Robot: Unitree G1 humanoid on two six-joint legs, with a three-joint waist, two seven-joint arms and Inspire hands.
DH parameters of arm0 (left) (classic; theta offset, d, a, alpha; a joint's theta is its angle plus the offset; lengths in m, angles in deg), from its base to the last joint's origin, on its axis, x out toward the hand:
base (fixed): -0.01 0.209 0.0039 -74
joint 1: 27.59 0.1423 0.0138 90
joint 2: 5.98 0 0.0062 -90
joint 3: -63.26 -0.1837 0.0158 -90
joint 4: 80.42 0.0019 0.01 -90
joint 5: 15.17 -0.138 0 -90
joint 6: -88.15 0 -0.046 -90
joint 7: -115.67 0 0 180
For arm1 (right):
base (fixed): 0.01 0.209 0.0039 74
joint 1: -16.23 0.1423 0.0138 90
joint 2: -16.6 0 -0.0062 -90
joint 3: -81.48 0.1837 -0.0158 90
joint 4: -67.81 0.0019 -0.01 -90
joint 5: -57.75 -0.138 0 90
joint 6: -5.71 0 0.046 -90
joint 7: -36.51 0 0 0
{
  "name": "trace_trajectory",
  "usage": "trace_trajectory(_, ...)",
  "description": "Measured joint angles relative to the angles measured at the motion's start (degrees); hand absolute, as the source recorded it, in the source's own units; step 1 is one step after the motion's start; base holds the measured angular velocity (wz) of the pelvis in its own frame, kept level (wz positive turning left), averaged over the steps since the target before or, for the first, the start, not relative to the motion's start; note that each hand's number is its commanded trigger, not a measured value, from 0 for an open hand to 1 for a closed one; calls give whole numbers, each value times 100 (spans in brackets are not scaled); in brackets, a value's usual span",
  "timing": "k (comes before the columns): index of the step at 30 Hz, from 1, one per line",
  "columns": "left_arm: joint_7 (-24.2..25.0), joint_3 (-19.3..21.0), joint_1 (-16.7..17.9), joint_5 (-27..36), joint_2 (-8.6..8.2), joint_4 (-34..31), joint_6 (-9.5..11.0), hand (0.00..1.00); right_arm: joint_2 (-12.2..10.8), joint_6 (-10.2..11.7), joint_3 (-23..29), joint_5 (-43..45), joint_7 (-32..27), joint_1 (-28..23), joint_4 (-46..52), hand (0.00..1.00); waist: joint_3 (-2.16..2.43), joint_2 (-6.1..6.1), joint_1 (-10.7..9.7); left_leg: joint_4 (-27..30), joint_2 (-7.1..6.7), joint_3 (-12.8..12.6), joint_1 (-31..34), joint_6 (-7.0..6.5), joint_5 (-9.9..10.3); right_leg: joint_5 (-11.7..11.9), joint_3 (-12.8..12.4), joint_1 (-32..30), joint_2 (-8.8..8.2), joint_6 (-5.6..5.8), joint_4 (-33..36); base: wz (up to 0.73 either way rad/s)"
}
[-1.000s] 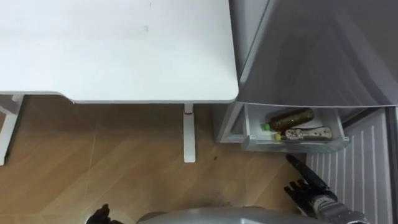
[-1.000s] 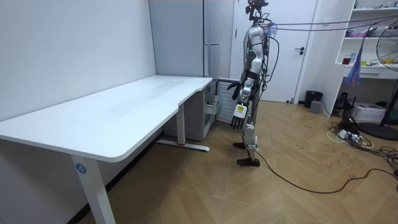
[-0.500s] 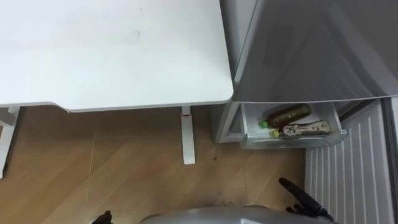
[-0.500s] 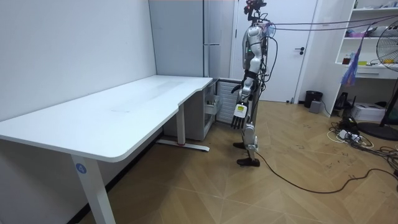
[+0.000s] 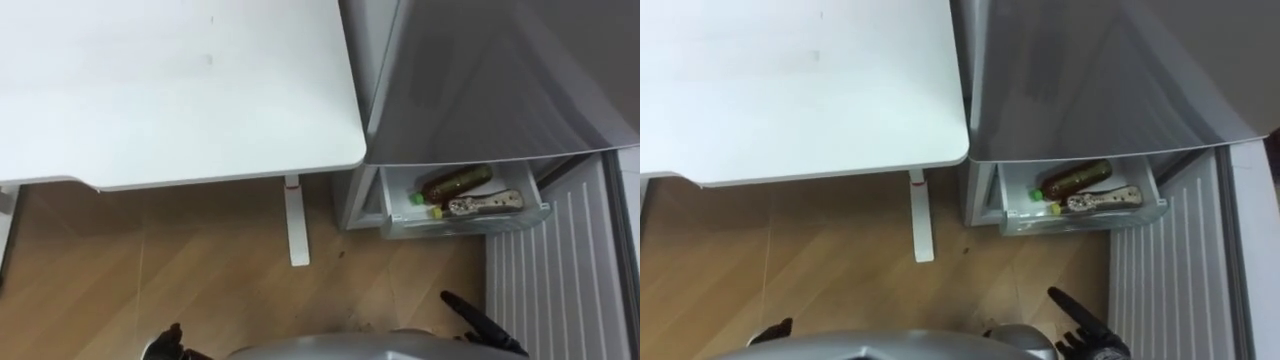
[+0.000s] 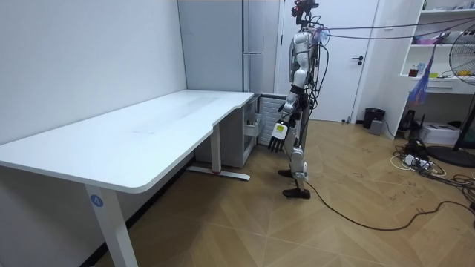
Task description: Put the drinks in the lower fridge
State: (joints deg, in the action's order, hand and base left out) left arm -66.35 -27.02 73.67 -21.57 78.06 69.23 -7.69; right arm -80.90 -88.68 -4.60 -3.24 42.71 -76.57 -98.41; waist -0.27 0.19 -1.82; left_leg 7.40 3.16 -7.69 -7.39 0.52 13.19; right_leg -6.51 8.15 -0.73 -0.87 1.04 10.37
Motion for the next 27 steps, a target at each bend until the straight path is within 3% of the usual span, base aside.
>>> trace_trajectory(7,101,-1,8,3,8,14,2,0,11,66,205,-384,-113,119,15,0,6,-46,5,1,1,-10,40,4,3,2,-8,-63,4,-7,21,0)
trace_trajectory(12,157,-8,67,6,10,16,3,0,22,86,241,-977,-245,177,106,0,38,-92,43,30,4,-12,135,4,3,7,-3,-178,0,-19,88,-1)
trace_trajectory(17,143,-3,37,243,18,35,93,0,23,209,428,-1453,-415,475,337,0,27,-170,51,351,-3,-81,457,14,28,-38,44,-537,-63,-83,406,-11)
trace_trajectory(20,132,14,-160,233,14,308,188,0,52,315,632,-1819,-414,843,327,0,-23,-223,75,963,8,-102,923,28,151,-139,80,-972,-139,-162,825,-9)
trace_trajectory(25,98,2,-182,245,66,680,227,0,229,414,694,-2114,-234,1218,188,0,-63,-219,107,1761,5,-83,1805,82,384,-422,-157,-2015,-209,-281,1762,-8)
trace_trajectory(27,105,0,-233,244,69,694,228,0,271,503,700,-2176,-210,1379,136,0,-126,-181,243,2008,-3,-71,2178,85,427,-426,-256,-2406,-210,-289,1991,-19)
